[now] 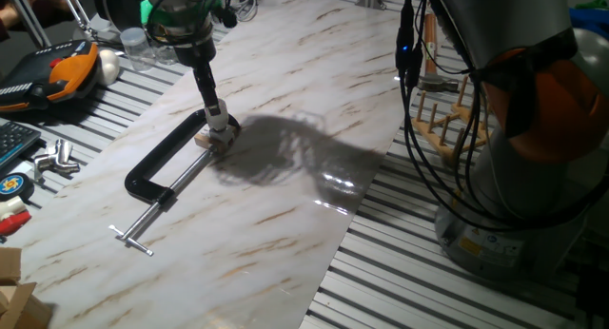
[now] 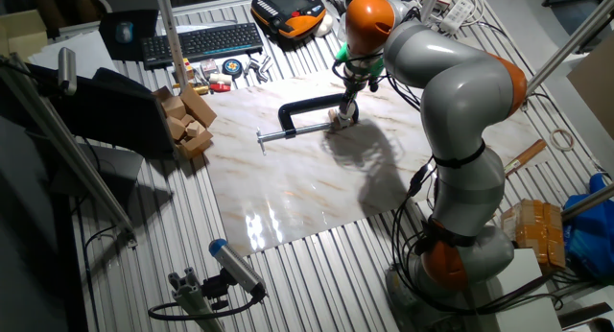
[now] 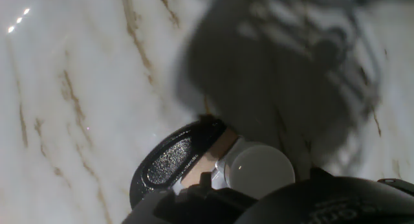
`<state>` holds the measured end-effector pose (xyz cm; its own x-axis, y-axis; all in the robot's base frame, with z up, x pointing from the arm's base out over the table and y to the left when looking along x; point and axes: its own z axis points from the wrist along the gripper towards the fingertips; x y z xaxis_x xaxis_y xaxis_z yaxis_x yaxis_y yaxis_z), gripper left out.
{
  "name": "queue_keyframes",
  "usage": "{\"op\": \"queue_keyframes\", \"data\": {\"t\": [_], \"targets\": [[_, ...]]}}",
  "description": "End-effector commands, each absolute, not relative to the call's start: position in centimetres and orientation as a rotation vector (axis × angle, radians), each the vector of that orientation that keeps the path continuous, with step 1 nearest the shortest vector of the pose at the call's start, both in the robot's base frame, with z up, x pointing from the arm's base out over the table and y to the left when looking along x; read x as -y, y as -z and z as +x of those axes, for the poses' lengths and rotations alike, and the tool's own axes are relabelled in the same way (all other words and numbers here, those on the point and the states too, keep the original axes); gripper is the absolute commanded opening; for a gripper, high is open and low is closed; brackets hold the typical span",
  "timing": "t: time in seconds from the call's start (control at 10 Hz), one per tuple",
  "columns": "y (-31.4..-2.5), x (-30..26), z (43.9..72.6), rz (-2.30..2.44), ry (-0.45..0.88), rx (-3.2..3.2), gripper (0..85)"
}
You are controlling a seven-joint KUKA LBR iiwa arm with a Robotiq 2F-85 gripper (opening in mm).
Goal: Take out the light bulb by rotating it
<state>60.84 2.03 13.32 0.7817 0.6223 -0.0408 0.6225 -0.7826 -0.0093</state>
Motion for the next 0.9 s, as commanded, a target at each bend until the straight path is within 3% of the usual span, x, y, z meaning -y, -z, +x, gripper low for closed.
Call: {"op": "queue_keyframes", "data": {"t": [0.0, 0.3, 0.4, 0.8], "targets": [[-13.32, -2.03, 60.84, 3.088, 0.065, -0.583, 68.0], [-13.32, -2.03, 60.84, 3.081, 0.065, -0.577, 68.0], [-13.32, -2.02, 60.84, 3.079, 0.065, -0.579, 85.0], [-13.27, -1.94, 60.67, 3.074, 0.070, -0.600, 85.0]]}}
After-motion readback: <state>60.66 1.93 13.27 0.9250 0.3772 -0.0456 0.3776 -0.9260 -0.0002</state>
